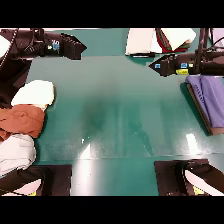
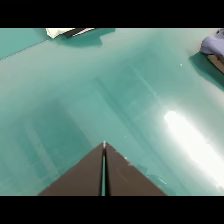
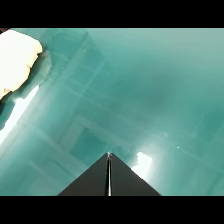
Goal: Fold the shirts.
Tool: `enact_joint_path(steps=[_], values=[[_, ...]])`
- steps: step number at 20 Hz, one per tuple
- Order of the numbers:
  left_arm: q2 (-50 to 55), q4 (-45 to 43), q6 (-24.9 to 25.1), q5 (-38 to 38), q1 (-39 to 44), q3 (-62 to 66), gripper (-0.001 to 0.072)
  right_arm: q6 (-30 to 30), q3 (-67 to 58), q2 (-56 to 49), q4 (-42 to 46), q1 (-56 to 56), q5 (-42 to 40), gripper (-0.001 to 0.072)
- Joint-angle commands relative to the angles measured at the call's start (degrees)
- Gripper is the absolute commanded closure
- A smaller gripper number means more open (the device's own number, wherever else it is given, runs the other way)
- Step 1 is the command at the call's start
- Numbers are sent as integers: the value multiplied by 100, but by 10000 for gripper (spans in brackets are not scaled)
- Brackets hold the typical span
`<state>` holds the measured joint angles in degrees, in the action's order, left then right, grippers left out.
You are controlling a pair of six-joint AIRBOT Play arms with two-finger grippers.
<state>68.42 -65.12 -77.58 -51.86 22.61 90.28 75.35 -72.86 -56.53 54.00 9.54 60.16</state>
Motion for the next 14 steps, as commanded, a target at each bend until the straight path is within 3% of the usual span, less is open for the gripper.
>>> enact_joint_path(steps=[1, 11, 14], values=[[2, 0, 2, 2, 2, 2, 683, 2, 0, 7, -4, 2, 4, 693], [2, 0, 2, 2, 2, 2, 683, 4, 0, 7, -4, 2, 199, 693], [2, 63, 63, 474, -2, 2, 682, 2, 0, 9, -4, 2, 195, 693]])
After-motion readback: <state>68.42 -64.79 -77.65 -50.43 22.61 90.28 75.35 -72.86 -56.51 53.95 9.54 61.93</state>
